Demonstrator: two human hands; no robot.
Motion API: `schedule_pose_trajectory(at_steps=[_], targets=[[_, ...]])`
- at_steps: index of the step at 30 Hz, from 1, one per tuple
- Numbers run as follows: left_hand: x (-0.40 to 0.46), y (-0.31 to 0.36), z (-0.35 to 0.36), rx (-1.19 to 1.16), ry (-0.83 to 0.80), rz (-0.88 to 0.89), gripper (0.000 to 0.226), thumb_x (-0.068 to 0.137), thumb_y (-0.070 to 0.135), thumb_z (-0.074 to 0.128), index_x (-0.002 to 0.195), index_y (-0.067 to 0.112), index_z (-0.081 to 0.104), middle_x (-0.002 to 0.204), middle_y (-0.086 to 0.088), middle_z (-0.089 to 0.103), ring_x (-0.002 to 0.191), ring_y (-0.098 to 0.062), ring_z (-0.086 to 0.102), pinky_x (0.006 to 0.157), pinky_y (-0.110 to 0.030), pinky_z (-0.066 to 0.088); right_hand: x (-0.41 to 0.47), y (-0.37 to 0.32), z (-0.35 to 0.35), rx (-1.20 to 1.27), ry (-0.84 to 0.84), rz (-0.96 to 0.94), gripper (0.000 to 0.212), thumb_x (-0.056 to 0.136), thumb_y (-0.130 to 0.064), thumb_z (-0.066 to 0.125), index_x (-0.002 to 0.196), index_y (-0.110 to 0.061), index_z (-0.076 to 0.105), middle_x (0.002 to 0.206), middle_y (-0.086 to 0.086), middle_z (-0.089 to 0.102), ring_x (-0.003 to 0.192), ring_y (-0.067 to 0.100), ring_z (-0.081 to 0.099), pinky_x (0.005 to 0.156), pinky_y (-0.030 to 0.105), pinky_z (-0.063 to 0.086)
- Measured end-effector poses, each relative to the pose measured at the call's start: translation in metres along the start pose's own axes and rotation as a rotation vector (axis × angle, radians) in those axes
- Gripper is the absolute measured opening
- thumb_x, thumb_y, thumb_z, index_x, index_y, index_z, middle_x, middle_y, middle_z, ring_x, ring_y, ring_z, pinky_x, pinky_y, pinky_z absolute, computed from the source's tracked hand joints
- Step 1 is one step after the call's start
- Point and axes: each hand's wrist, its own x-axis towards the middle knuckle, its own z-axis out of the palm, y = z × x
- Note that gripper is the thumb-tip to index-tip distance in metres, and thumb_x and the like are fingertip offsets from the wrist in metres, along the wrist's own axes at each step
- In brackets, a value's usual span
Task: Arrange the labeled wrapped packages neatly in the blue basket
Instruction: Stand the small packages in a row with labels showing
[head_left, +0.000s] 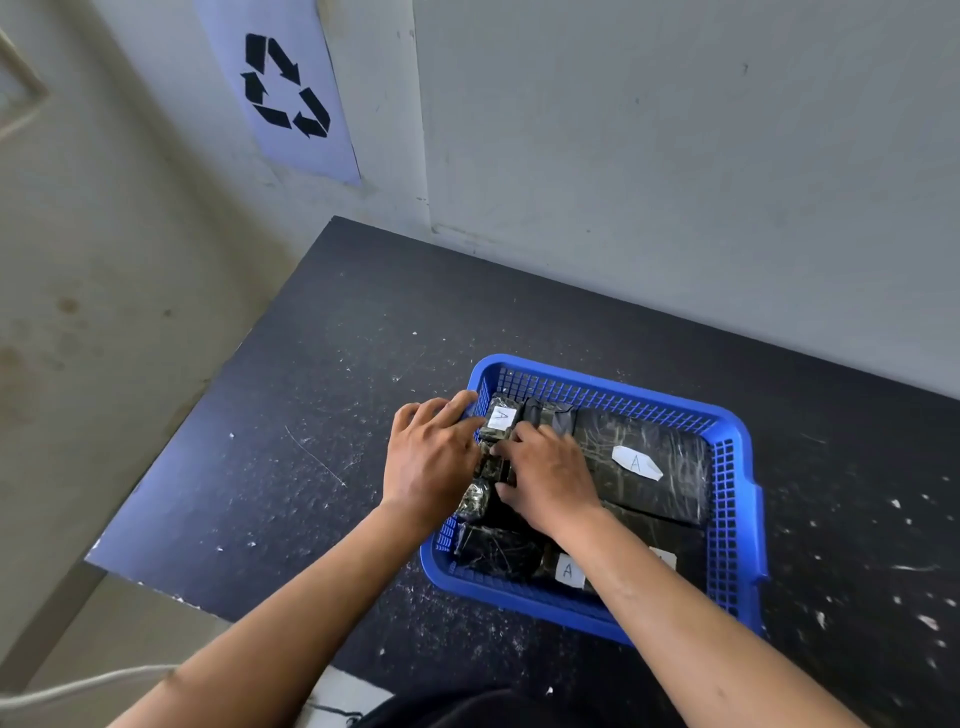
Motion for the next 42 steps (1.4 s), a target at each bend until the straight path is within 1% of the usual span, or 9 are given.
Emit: schedule_pose_trajectory(at_steps=[9, 18, 24, 26, 28, 31, 34, 38, 42], targets=[[0.001, -0.001, -0.001, 0.009, -0.029, 0.003, 0.025, 0.085, 0.018, 0.062, 0.107, 0.022, 0.074, 0.133, 0.007, 0.060, 0.104, -0.020, 0.061, 0.094, -0.041, 0.040, 0.000, -0.007, 0.008, -0.098, 0.011, 0.011, 0.036, 0.078, -0.028, 0.079, 0.110, -0.020, 0.065, 0.100, 0.003, 0.070, 0.103, 0.027, 0.060, 0.094, 0.046, 0.045], [0.001, 0.001, -0.004, 0.022, -0.038, 0.002, 0.024, 0.088, 0.020, 0.060, 0.106, 0.022, 0.074, 0.134, 0.006, 0.059, 0.102, -0.020, 0.062, 0.096, -0.042, 0.039, -0.001, 0.004, 0.008, 0.093, 0.087, 0.049, 0.038, 0.076, -0.041, 0.080, 0.107, -0.026, 0.063, 0.099, -0.006, 0.069, 0.094, 0.022, 0.061, 0.084, 0.040, 0.046], [0.005, 0.007, -0.018, -0.014, -0.064, 0.018, 0.042, 0.086, 0.024, 0.060, 0.127, 0.030, 0.062, 0.134, 0.003, 0.058, 0.119, -0.025, 0.052, 0.106, -0.049, 0.033, -0.011, 0.017, -0.021, 0.627, 0.176, 0.238, 0.018, 0.073, -0.036, 0.076, 0.088, -0.031, 0.069, 0.081, -0.017, 0.071, 0.064, 0.004, 0.062, 0.056, 0.024, 0.049], [0.004, 0.013, -0.027, -0.061, -0.093, 0.069, 0.057, 0.082, 0.033, 0.058, 0.139, 0.033, 0.050, 0.137, 0.005, 0.056, 0.126, -0.026, 0.045, 0.110, -0.051, 0.029, -0.007, 0.025, -0.033, 0.915, 0.120, 0.363, 0.007, 0.077, -0.030, 0.074, 0.079, -0.024, 0.072, 0.066, -0.014, 0.067, 0.057, 0.003, 0.058, 0.055, 0.020, 0.045], [0.000, 0.020, -0.033, -0.136, -0.123, 0.106, 0.067, 0.081, 0.046, 0.056, 0.146, 0.035, 0.040, 0.133, 0.009, 0.059, 0.126, -0.021, 0.044, 0.111, -0.049, 0.029, -0.003, 0.033, -0.044, 1.031, 0.040, 0.408, 0.021, 0.086, -0.026, 0.067, 0.075, -0.009, 0.071, 0.059, -0.004, 0.059, 0.056, 0.009, 0.052, 0.055, 0.024, 0.040], [0.000, 0.028, -0.037, -0.203, -0.109, 0.077, 0.070, 0.082, 0.057, 0.058, 0.145, 0.032, 0.043, 0.117, 0.010, 0.068, 0.118, -0.017, 0.049, 0.108, -0.040, 0.032, -0.005, 0.035, -0.053, 1.066, -0.047, 0.400, 0.042, 0.092, -0.028, 0.056, 0.071, 0.008, 0.057, 0.064, 0.012, 0.050, 0.055, 0.016, 0.051, 0.055, 0.030, 0.038], [0.004, 0.030, -0.039, -0.195, -0.102, 0.058, 0.066, 0.082, 0.055, 0.065, 0.141, 0.029, 0.051, 0.111, 0.011, 0.070, 0.111, -0.016, 0.052, 0.102, -0.035, 0.031, -0.010, 0.031, -0.054, 1.051, -0.090, 0.401, 0.042, 0.094, -0.033, 0.053, 0.068, -0.002, 0.060, 0.064, 0.013, 0.058, 0.052, 0.019, 0.060, 0.055, 0.034, 0.043], [0.002, 0.029, -0.041, -0.137, -0.104, 0.050, 0.061, 0.078, 0.053, 0.071, 0.133, 0.028, 0.059, 0.104, 0.008, 0.073, 0.105, -0.019, 0.056, 0.098, -0.037, 0.035, -0.015, 0.023, -0.053, 1.006, -0.029, 0.354, 0.039, 0.083, -0.055, 0.066, 0.096, -0.019, 0.073, 0.085, 0.003, 0.074, 0.072, 0.020, 0.071, 0.062, 0.041, 0.056], [-0.003, 0.025, -0.041, -0.064, -0.155, 0.007, 0.074, 0.076, 0.061, 0.069, 0.141, 0.030, 0.050, 0.116, 0.007, 0.068, 0.115, -0.020, 0.052, 0.105, -0.038, 0.033, -0.015, 0.018, -0.048, 0.944, 0.056, 0.427, 0.034, 0.076, -0.036, 0.083, 0.097, -0.027, 0.058, 0.096, -0.003, 0.072, 0.076, 0.023, 0.070, 0.069, 0.047, 0.060]])
